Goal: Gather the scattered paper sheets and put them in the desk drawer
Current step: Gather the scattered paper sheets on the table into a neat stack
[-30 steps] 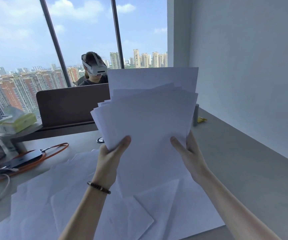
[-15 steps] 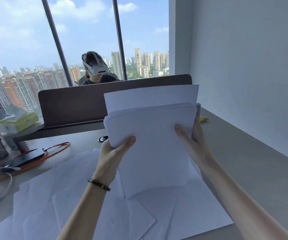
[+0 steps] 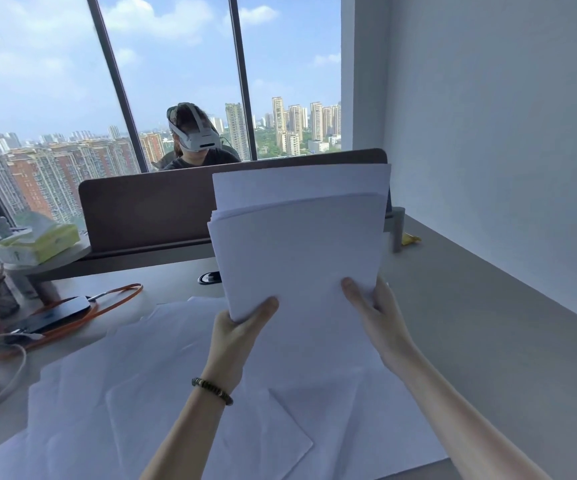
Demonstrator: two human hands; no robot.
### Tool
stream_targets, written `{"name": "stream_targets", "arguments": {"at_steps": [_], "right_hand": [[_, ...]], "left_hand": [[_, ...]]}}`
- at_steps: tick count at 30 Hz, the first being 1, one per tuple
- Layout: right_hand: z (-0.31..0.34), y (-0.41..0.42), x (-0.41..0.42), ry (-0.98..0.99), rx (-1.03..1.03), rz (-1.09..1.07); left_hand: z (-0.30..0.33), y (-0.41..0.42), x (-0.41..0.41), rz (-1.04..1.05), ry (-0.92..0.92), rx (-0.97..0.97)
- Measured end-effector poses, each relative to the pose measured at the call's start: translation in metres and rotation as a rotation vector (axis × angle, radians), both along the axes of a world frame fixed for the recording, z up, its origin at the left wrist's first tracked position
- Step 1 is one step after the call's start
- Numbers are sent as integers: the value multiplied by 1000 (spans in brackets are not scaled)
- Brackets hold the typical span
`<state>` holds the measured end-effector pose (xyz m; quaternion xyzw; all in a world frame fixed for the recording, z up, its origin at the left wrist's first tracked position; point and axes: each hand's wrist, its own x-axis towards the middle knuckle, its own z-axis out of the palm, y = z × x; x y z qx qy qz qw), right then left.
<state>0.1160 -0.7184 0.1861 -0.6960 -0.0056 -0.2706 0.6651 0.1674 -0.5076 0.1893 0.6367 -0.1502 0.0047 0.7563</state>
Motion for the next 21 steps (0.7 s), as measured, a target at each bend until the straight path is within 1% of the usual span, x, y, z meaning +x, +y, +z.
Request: {"name": "stream_targets", "arguments": {"at_steps": [5, 8, 11, 17, 19, 21], "right_hand": [[7, -8, -1, -18, 4, 1], [2, -12, 0, -19, 71, 42], [-3, -10, 0, 7, 13, 93], [-6, -8, 2, 10, -27, 63], [-10, -9, 1, 20, -20, 74], [-20, -8, 0, 47, 34, 118]], "left_hand": [[5, 11, 6, -30, 0, -18], [-1, 17, 6, -60, 5, -14], [-9, 17, 6, -84, 13, 0], [-19, 14, 8, -101, 29, 19], [-23, 13, 7, -87, 33, 35], [-29, 10, 5, -76, 42, 76]]}}
